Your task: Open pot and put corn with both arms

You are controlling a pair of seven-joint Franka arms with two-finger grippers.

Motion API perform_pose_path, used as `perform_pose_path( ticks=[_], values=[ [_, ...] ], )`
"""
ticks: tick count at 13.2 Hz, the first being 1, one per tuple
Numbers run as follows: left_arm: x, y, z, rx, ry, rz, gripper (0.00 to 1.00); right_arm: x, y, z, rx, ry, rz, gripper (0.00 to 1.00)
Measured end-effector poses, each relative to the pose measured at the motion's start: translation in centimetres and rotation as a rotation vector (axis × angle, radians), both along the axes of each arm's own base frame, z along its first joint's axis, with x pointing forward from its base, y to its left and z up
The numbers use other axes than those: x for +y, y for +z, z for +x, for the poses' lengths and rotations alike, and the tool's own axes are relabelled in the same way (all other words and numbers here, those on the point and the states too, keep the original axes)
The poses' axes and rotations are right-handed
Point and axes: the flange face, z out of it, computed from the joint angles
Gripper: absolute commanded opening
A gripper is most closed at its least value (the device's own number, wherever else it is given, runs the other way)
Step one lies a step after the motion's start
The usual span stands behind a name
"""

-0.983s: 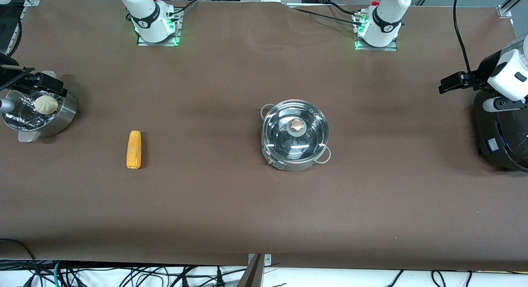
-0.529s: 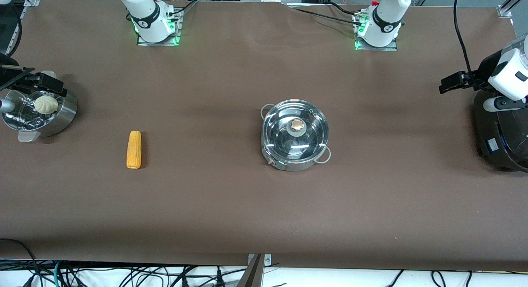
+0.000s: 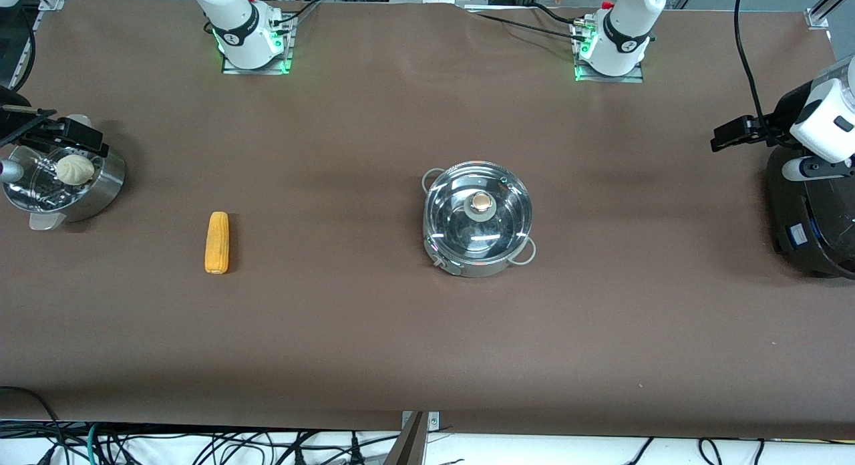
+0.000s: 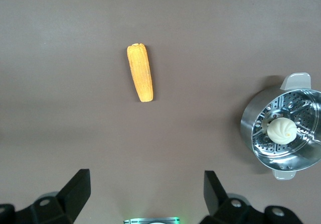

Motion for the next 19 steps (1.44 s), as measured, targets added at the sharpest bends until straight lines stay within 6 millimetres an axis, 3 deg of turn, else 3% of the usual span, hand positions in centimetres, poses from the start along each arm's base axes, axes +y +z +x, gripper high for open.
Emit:
perform_pose_path(
  ticks=[13, 16, 19],
  values=[
    [-0.4, 0.0, 0.0, -0.001, -0.009, -0.001, 1.0, -0.3, 0.2, 0.3, -0.023, -0.005, -0.001, 1.0],
    [-1.5, 0.0, 0.0, 0.0, -0.03, -0.002, 1.0, -0.3, 0.3, 0.5, -0.047, -0.004, -0.003, 1.0],
    [-1.7, -0.2, 0.0, 0.003, -0.034, -0.002, 1.0, -0.3, -0.6, 1.2, -0.044, -0.005, -0.003, 1.0]
  ],
)
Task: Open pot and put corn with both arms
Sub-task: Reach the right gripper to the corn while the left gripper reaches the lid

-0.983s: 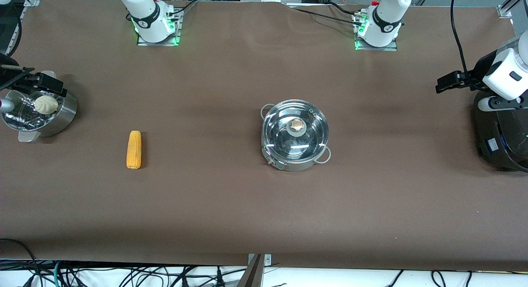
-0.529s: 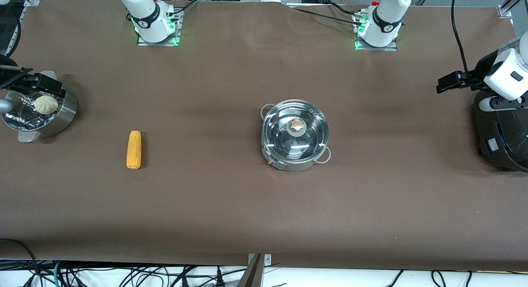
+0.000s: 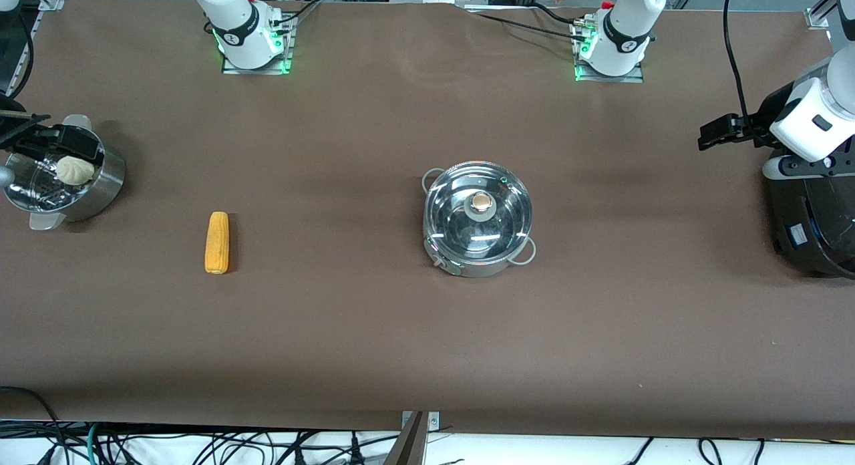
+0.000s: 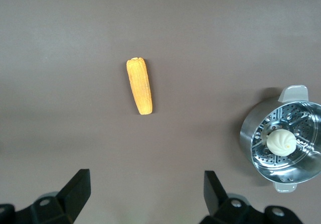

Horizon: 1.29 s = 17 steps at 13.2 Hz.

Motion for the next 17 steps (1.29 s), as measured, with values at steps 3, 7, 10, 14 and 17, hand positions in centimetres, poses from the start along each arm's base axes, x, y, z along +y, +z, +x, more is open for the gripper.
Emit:
perform_pose_path(
  ticks=[3, 7, 10, 14, 17],
  values=[
    [-2.8, -0.3, -0.1, 0.004, -0.008, 0.006, 1.0, -0.1, -2.2, 1.5, -0.002, 0.0, -0.001, 1.0],
    [-9.5, -1.2, -0.2, -0.003, -0.003, 0.021, 1.0, -0.1, -5.0, 3.4, -0.008, 0.001, -0.002, 1.0],
    [-14.3, -2.6, -0.1, -0.023, 0.031, 0.022, 1.0, -0.1, -8.7, 5.1, 0.005, 0.002, -0.001, 1.0],
    [-21.8, -4.9, -1.2, -0.02, 0.048, 0.012, 1.0, 0.5, -16.6, 8.4, 0.001, 0.011, 0.009, 1.0],
    [-25.1, -7.1, -1.2, 0.003, 0.06, -0.034, 1.0, 1.1, -22.8, 9.7, 0.015, -0.004, 0.053, 1.0]
  ],
)
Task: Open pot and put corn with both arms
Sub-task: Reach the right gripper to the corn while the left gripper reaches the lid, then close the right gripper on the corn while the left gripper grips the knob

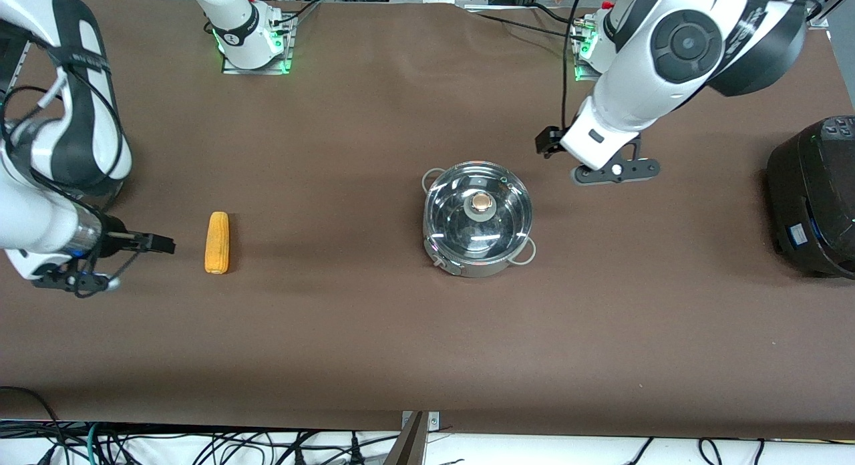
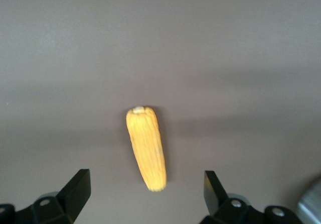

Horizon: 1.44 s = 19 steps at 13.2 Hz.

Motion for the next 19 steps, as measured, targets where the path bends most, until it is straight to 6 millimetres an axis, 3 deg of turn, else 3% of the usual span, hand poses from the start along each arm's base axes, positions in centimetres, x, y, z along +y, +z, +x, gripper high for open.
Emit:
perform_pose_path(
  ticks=[4, 11, 19],
  values=[
    [-3.7, -3.8, 0.4, 0.01, -0.005, -0.035, 1.0, 1.8, -5.8, -0.1, -0.026, 0.007, 0.001, 1.0],
    [-9.6, -10.8, 0.5, 0.015, -0.001, -0.085, 1.0, 4.3, -11.5, -2.3, -0.068, 0.058, -0.024, 1.0],
    [-11.5, -14.3, 0.8, -0.048, -0.061, -0.048, 0.94, 4.0, -15.8, -5.5, -0.138, 0.105, -0.037, 1.0]
  ],
)
